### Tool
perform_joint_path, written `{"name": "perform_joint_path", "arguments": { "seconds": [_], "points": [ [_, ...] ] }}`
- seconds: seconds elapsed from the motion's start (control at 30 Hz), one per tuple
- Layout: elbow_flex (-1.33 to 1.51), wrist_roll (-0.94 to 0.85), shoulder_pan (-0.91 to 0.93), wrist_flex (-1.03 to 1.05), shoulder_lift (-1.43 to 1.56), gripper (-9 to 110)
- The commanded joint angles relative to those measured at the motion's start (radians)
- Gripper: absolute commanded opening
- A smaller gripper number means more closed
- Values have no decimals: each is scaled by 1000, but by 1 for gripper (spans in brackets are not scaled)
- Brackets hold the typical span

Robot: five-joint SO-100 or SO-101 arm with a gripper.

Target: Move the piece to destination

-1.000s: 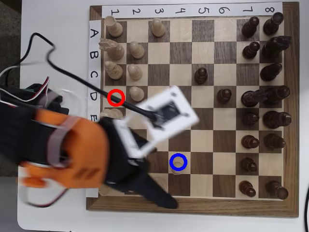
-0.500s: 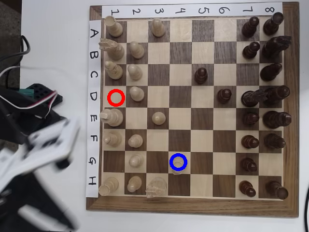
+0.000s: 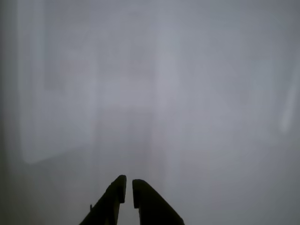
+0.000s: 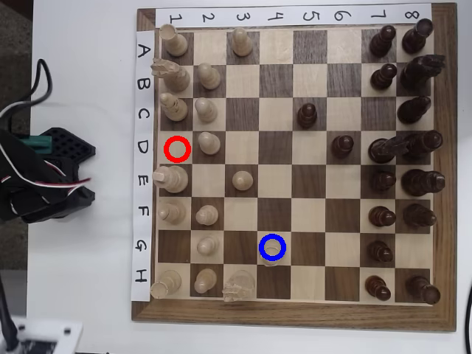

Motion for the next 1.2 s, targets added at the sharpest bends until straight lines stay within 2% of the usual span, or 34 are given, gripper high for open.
{"name": "perform_joint_path", "arguments": {
  "seconds": [0.0, 0.5, 0.77, 1.17],
  "points": [
    [201, -44, 84, -115, 72, 2],
    [1081, -75, 221, -485, 413, 5],
    [1476, -51, 198, -658, 640, 4],
    [1729, -106, 272, -604, 894, 3]
  ]
}}
